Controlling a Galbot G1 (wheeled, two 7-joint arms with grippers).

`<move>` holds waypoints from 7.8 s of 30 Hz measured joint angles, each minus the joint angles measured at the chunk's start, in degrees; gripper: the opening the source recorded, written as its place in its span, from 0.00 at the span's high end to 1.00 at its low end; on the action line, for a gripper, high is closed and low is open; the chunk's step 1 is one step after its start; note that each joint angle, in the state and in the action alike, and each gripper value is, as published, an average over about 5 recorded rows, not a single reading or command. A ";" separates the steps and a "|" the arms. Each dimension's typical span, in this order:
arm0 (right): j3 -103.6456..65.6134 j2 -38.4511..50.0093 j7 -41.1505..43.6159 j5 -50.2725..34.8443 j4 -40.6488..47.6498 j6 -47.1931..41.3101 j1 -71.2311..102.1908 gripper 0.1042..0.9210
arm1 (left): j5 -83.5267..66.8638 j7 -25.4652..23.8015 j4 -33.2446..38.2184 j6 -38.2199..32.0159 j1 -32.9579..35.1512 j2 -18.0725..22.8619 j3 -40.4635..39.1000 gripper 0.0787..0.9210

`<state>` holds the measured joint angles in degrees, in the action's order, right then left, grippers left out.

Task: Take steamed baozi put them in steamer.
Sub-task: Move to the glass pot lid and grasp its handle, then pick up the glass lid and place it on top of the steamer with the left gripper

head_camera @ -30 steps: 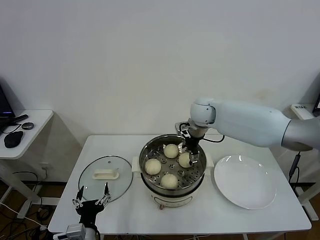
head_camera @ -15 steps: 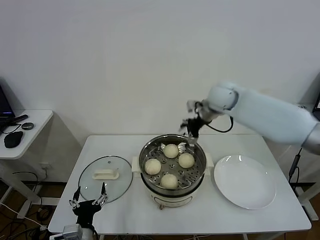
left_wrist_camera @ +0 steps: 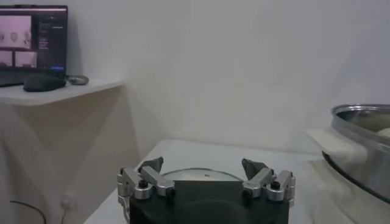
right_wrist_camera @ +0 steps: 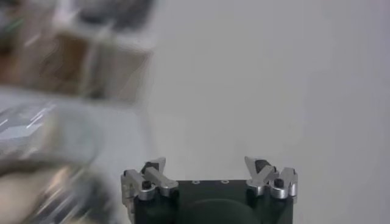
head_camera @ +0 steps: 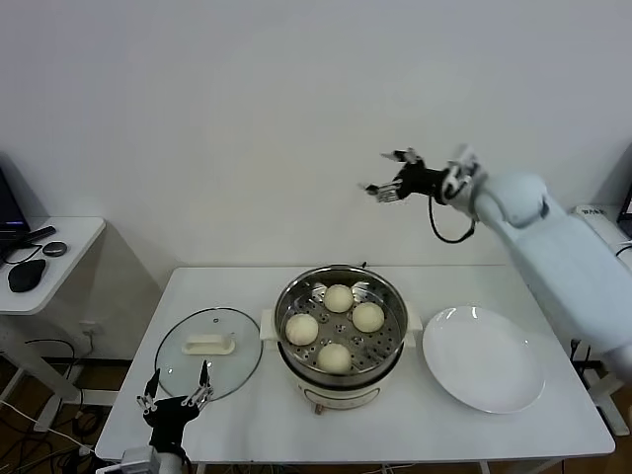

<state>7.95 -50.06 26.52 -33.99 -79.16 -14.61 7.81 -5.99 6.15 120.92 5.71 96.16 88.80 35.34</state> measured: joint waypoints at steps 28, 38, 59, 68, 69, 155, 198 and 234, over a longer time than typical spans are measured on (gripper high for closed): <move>-51.67 -22.89 -21.90 0.64 -18.31 11.08 61.35 0.12 | 64.72 6.15 -18.99 -9.58 -12.39 -13.03 0.76 0.12; -53.59 -26.27 -23.29 1.71 -19.41 12.19 65.82 0.12 | 81.44 3.25 -26.57 -7.77 -18.30 -17.23 -2.17 0.12; -54.83 -29.00 -24.47 5.27 -17.98 13.93 67.63 0.12 | 85.60 -0.53 -32.90 -1.49 -23.95 -17.18 -7.05 0.12; -55.29 -29.40 -24.54 6.03 -18.02 14.81 68.86 0.12 | 85.99 -0.27 -35.84 -0.56 -26.27 -16.68 -7.86 0.12; -55.32 -29.44 -24.54 6.06 -18.06 14.86 69.00 0.12 | 85.99 -0.24 -36.19 -0.45 -26.56 -16.59 -7.83 0.12; -53.85 -30.14 -24.32 7.59 -19.53 18.02 72.65 0.12 | 83.95 -10.97 -16.92 29.04 -25.46 -11.41 -6.07 0.89; -56.10 -35.31 -25.03 14.14 -21.54 18.35 75.21 0.12 | 89.37 -23.96 -11.35 33.66 -39.63 1.02 -42.34 0.89; -55.58 -35.91 -25.17 13.05 -22.08 17.21 74.92 0.12 | 102.68 -20.94 -21.36 31.86 -38.82 2.43 -43.22 0.89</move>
<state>-47.63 -85.97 1.35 -20.94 -101.23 2.60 82.72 96.69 -14.79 99.56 37.58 57.34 91.23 -7.88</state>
